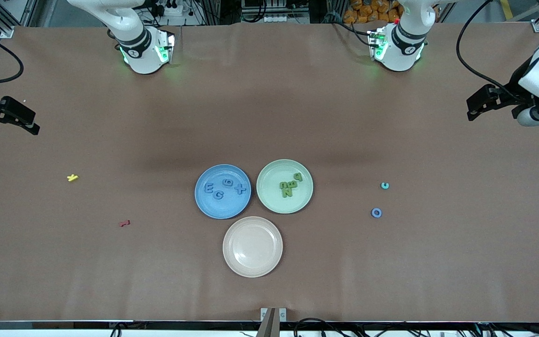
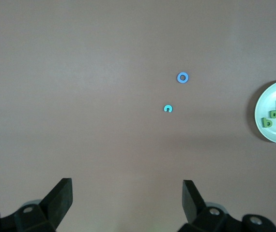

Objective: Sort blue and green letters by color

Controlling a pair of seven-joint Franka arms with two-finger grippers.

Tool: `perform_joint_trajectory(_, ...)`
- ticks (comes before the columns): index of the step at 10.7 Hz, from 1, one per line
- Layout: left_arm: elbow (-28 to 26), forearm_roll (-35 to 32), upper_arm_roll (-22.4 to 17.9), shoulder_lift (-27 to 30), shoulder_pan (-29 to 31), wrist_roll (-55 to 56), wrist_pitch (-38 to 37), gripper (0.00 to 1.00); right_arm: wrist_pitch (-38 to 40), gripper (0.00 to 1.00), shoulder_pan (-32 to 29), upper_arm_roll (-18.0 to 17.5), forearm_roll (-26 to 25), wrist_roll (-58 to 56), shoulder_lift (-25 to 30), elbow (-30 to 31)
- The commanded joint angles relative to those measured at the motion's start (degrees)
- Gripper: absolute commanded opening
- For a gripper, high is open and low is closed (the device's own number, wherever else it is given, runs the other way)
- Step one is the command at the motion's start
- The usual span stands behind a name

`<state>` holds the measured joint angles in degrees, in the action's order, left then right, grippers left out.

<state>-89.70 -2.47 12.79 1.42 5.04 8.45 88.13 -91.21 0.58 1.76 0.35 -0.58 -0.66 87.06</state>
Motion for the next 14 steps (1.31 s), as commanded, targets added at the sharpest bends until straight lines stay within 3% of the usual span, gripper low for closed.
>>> perform_joint_trajectory(1,0.1,1.4,0.7,0.2,-0.3,-1.3,-0.8,1.00,1.3,1.00,-0.4,-0.3,-0.1,1.2,-0.3,-1.1)
perform_joint_trajectory(14,0.1,1.4,0.2,-0.4,0.7,-1.9,0.0,1.00,1.0,1.00,-1.0,-0.3,-0.1,0.9,-0.9,-0.7)
